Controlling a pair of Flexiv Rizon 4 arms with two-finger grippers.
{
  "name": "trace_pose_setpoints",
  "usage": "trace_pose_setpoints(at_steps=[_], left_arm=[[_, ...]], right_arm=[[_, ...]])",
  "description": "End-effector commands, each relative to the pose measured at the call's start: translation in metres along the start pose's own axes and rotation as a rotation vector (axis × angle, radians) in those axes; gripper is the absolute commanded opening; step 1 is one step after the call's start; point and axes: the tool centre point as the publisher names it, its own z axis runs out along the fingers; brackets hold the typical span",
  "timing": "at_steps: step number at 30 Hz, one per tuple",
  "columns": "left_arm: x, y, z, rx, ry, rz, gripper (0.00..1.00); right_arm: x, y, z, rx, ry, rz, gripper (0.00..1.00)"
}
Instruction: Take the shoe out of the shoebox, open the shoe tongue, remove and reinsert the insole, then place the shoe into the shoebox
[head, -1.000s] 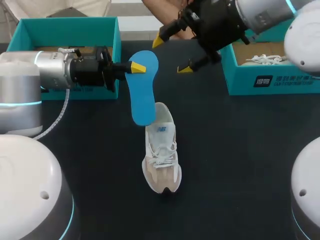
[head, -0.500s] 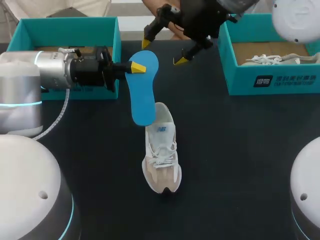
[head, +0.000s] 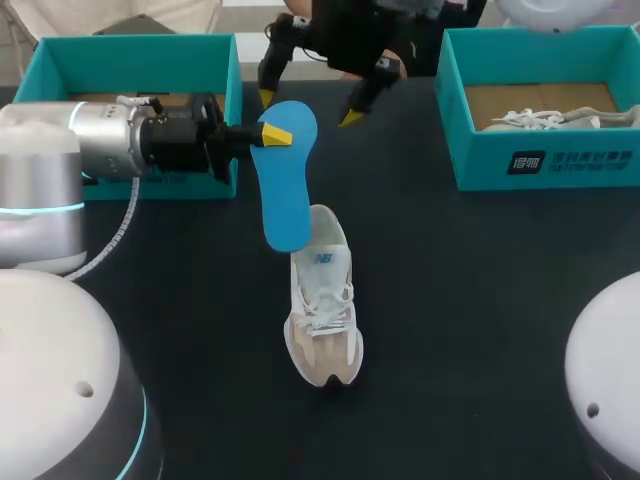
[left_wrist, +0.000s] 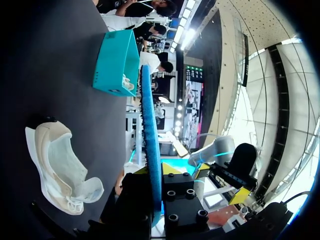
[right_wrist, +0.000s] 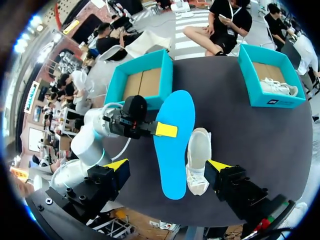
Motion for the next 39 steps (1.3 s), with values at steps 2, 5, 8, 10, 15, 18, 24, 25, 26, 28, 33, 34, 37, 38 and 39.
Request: trace_pose_setpoints(at_steps=[2, 5, 8, 10, 15, 18, 24, 25, 26, 28, 33, 34, 37, 38, 39], left_arm=[[0.0, 0.001, 0.0, 0.001, -0.002, 0.001, 0.0], [0.0, 0.001, 0.0, 0.001, -0.002, 0.001, 0.0], [0.0, 0.001, 0.0, 0.001, -0.002, 0.001, 0.0], [0.0, 0.001, 0.0, 0.001, -0.002, 0.001, 0.0], [0.0, 0.001, 0.0, 0.001, -0.002, 0.001, 0.0], [0.0, 0.001, 0.0, 0.001, -0.002, 0.001, 0.0], [0.0, 0.001, 0.0, 0.001, -0.002, 0.001, 0.0], [0.0, 0.001, 0.0, 0.001, -0.002, 0.001, 0.0], [0.0, 0.001, 0.0, 0.001, -0.002, 0.001, 0.0], [0.0, 0.001, 0.0, 0.001, -0.002, 0.001, 0.0], [0.0, 0.001, 0.0, 0.001, -0.002, 0.001, 0.0], [0.0, 0.001, 0.0, 0.001, -0.002, 0.001, 0.0], [0.0, 0.001, 0.0, 0.001, -0.002, 0.001, 0.0], [0.0, 0.001, 0.0, 0.001, -0.002, 0.001, 0.0], [0.0, 0.001, 0.0, 0.001, -0.002, 0.001, 0.0]], right_arm=[[0.004, 0.001, 0.0, 0.001, -0.082, 0.002, 1.0], [0.009, 0.002, 0.005, -0.032, -0.161, -0.049, 1.0], [0.016, 0.003, 0.01, -0.062, -0.198, -0.091, 1.0], [0.019, 0.002, 0.013, -0.059, -0.222, -0.112, 1.0], [0.022, 0.001, 0.017, -0.054, -0.243, -0.114, 1.0], [0.021, 0.001, 0.019, -0.049, -0.244, -0.096, 1.0], [0.018, 0.003, 0.021, -0.047, -0.247, -0.101, 1.0], [0.017, 0.003, 0.021, -0.048, -0.25, -0.102, 1.0], [0.016, 0.003, 0.021, -0.045, -0.257, -0.106, 1.0], [0.015, 0.004, 0.021, -0.046, -0.292, -0.113, 1.0], [0.014, 0.005, 0.02, -0.062, -0.36, -0.085, 1.0], [0.014, 0.005, 0.02, -0.062, -0.36, -0.085, 1.0], [0.014, 0.005, 0.02, -0.062, -0.36, -0.085, 1.0], [0.014, 0.005, 0.02, -0.062, -0.36, -0.085, 1.0], [0.014, 0.005, 0.02, -0.062, -0.36, -0.085, 1.0]])
